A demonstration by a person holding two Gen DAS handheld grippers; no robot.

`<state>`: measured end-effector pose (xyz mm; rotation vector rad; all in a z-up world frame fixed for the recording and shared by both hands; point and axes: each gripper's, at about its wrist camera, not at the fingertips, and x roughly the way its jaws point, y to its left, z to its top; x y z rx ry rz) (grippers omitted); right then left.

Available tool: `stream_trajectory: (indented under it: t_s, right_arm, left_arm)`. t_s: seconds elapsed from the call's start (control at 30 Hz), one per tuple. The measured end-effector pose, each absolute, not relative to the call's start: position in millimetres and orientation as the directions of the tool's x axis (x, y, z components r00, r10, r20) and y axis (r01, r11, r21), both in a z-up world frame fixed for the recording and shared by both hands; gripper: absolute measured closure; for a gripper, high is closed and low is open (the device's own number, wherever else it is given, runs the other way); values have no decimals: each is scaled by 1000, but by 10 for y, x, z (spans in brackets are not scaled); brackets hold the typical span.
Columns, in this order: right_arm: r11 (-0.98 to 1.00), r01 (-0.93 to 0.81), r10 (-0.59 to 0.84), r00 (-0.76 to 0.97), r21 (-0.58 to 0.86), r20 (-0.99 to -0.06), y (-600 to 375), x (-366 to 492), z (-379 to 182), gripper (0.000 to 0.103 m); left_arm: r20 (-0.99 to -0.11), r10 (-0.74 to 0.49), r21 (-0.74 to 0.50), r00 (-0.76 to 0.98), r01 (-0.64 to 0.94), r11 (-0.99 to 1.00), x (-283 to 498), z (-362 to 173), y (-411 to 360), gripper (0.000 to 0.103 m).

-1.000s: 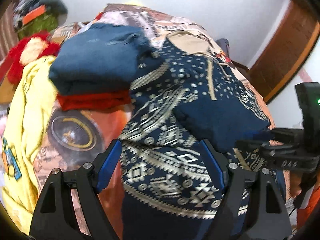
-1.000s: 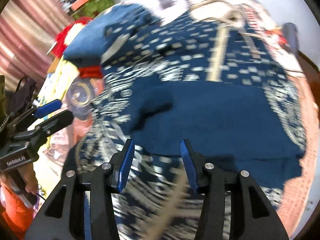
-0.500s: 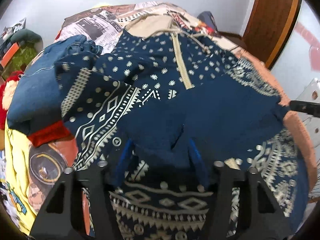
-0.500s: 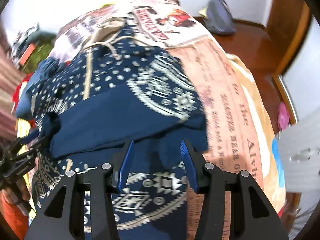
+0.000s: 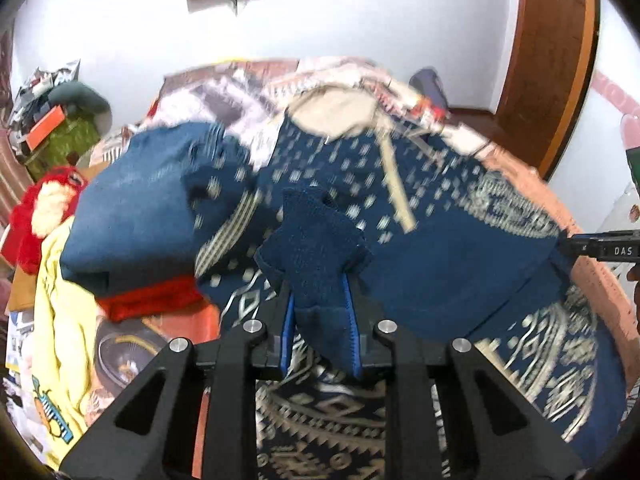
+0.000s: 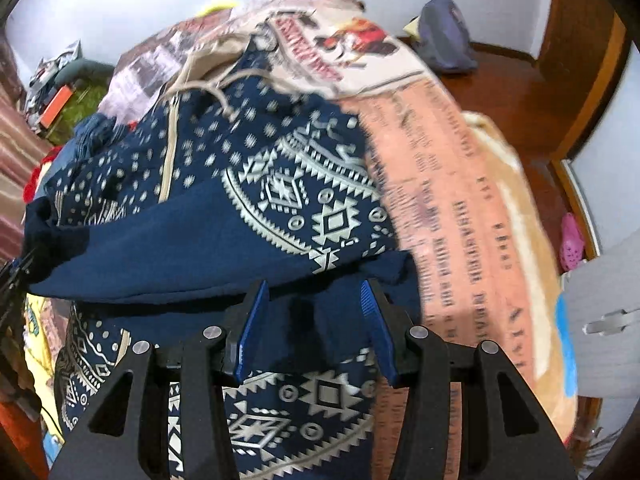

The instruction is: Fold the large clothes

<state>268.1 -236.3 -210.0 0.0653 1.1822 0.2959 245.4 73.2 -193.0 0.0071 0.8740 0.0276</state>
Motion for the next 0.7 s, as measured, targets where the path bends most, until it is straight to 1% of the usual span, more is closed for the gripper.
stream_trajectory:
  t_s: [0.07,0.13,0.17,0.2,0.23,0.3,0.37,0.5,0.6,0.7]
  right_arm:
    - [960,-196,251,294,199,-922,-2294,2710,-2266,59]
    - [961,-204,238,276,185,-931,-2261,2719,-2370,58]
    - [962,-213,228,282,171,-932,-2244,2708,-2390,58]
    - [962,-223,222,288,160,-932,-2230,2697,-2390,57]
    - [961,-231,219,292,153,-931,-2215,2688,-2385,54]
    - [960,-241,211,297,141,-931,-2199,2672,-2384,51]
    - [962,-240,200,303,129,-932,-2186,2660,-2390,50]
    - [967,-231,174,311,103,-934,-2157,2653,-2399,49]
    - [969,-226,166,301,99,-939,-2116,2657,-2373,49]
    - [967,-229,173,287,107,-942,-2084,2683,-2298,49]
  left_arm:
    - [-799,60,29,598,-61,998,2455,-2080,831,78]
    - [-831,76,27,551,-95,995,2446,-2239,945,69]
    - [-841,83,25,535,-115,993,2430,-2289,1005,61]
    - [-843,96,24,530,-140,990,2391,-2316,1071,56]
    - [-841,105,25,531,-156,987,2354,-2325,1119,54]
    - [-836,120,20,536,-188,982,2255,-2315,1253,42]
    - [-833,142,29,534,-215,976,2160,-2329,1323,40]
    - [-862,163,47,480,-245,968,2000,-2445,1493,39]
    - [-880,152,39,449,-252,967,1924,-2477,1590,39]
    - [-871,127,16,475,-232,973,1924,-2344,1620,39]
